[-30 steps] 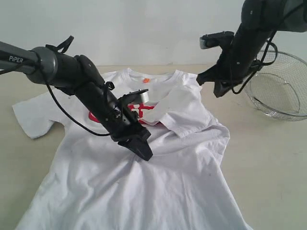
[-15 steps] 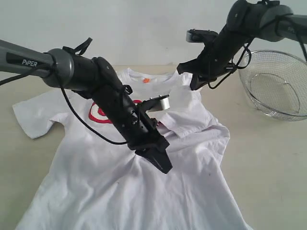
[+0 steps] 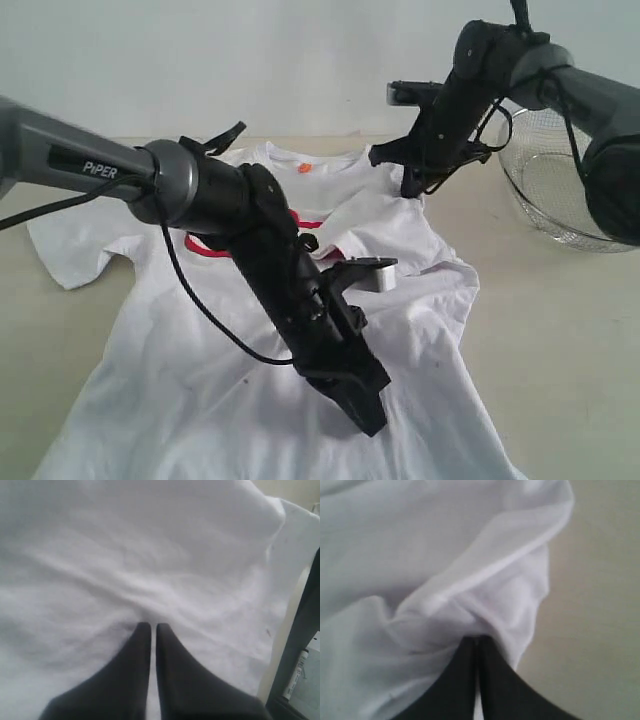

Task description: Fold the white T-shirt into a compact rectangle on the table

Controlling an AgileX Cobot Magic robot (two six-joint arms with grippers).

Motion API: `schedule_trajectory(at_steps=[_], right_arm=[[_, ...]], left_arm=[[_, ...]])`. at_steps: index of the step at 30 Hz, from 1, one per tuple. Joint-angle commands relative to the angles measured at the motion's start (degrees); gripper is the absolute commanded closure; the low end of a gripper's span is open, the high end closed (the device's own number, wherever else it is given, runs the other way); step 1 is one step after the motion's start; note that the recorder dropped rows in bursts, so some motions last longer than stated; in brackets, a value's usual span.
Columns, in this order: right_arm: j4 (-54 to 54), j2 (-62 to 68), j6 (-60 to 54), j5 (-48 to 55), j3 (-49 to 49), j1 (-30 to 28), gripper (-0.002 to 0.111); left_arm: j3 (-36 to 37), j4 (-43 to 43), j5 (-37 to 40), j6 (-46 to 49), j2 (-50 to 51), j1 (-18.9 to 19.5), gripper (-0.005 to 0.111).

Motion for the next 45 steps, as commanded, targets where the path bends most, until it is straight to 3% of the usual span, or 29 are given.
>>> schedule_trajectory(at_steps=[1,10,14,17,19,21,22,25,33,36,40,45], right_arm=[[-8.6,0.7,2.6,2.2,-0.7,-0.1,0.108],[-9.5,0.7,3.9,-2.6,-1.8,-2.0,0.108],[-11.2,-1.2,3.1,-4.9,-1.8,-2.4,0.108],[-3.9,-6.3,-1.9,-5.2,-1.8,-2.2,0.108],[1.3,-9.8,-5.7,-2.9,-1.8,-2.2,0.108],[3.5,-12.2,-8.9,-0.3,-1.8,-2.2,0.108],[3.7,-13.0,-8.9,1.9,-1.8,-2.2,0.108],[5.0,-13.4,-10.3,3.7,-1.8,-2.2,0.108],[17.8,-15.8,-15.0,3.7,7.9,-2.2,0.108],[20.4,-17.8,-17.8,3.7,14.7,-2.1,0.108],[22.5,-21.6,-22.6,3.7,24.7,-0.7,0.108],[30.9,-27.4,-32.1,3.7,38.2,2.1,0.108]], left_arm=[[0.7,1.5,0.4,-1.5,-0.4,-1.2,0.102],[5.0,0.9,1.1,-1.5,-0.4,-1.9,0.102],[4.6,-4.2,3.7,2.2,-0.5,-1.9,0.102],[3.8,-5.4,4.8,3.4,-5.5,-1.6,0.102],[3.8,-3.3,4.1,3.1,-10.2,-1.1,0.102],[3.9,5.5,0.2,-1.7,-15.3,0.1,0.102],[5.0,14.2,-3.9,-7.3,-18.5,1.4,0.102],[9.8,26.8,-10.1,-16.5,-24.5,7.9,0.102],[13.9,22.7,-20.7,-15.6,-27.0,29.2,0.102],[13.9,16.5,-24.3,-10.4,-26.2,36.5,0.102],[13.1,1.0,-24.7,2.3,-23.5,46.4,0.102],[8.7,-16.3,-17.4,9.5,-16.7,56.4,0.102]])
